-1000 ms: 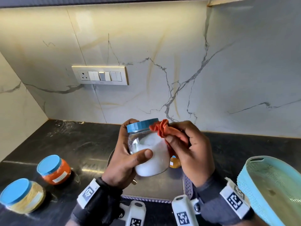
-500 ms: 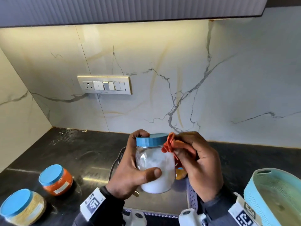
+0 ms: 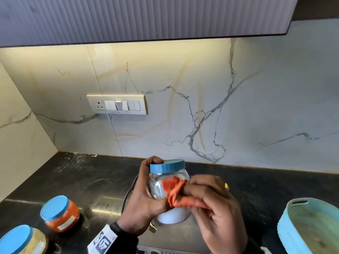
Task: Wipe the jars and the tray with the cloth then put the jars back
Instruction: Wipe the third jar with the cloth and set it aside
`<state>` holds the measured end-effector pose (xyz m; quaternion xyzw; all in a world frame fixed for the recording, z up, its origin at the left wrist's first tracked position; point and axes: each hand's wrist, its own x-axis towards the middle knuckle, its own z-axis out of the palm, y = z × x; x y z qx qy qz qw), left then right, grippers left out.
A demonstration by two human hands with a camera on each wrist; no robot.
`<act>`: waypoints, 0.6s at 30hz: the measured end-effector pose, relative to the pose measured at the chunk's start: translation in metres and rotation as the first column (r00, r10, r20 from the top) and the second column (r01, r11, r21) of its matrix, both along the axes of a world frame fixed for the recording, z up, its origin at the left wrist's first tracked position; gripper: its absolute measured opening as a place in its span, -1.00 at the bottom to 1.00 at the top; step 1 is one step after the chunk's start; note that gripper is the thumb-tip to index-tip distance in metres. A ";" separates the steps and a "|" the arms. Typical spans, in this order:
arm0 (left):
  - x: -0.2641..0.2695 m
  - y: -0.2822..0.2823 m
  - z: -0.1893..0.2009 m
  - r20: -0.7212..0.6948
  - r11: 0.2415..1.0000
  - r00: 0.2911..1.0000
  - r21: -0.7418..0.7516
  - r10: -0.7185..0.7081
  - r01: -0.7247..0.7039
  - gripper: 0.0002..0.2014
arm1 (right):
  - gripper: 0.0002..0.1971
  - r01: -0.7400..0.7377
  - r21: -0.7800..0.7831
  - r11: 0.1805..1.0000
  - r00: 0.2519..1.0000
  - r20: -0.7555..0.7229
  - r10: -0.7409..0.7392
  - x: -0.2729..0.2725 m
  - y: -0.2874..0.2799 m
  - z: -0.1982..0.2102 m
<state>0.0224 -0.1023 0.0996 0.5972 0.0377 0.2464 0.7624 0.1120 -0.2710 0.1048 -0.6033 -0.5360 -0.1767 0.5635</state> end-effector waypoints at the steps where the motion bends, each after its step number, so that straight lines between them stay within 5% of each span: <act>1: -0.001 0.001 -0.001 0.001 1.000 1.000 -0.022 0.013 -0.013 -0.18 | -0.83 -0.002 0.003 1.000 1.000 0.000 0.002 0.000 -0.004 -0.006; 5: -0.001 -0.003 -0.001 0.059 0.989 0.991 -0.088 -0.118 0.123 -0.19 | -0.84 -0.008 0.028 1.000 0.976 -0.216 0.013 0.018 0.004 -0.012; 9: 0.004 -0.010 0.004 0.089 0.985 0.988 -0.107 -0.127 0.136 -0.19 | -0.86 -0.102 0.129 0.986 0.863 -0.482 0.152 0.029 0.011 -0.001; 13: 0.002 0.000 0.010 0.118 0.971 0.991 -0.224 -0.063 0.089 -0.06 | -0.88 -0.189 0.112 0.976 0.879 -0.424 0.218 0.012 0.001 -0.021; 18: 0.009 -0.008 0.002 0.092 0.950 0.995 -0.305 -0.042 0.068 0.08 | -0.91 -0.078 0.121 0.990 0.914 -0.388 0.120 0.008 0.003 -0.019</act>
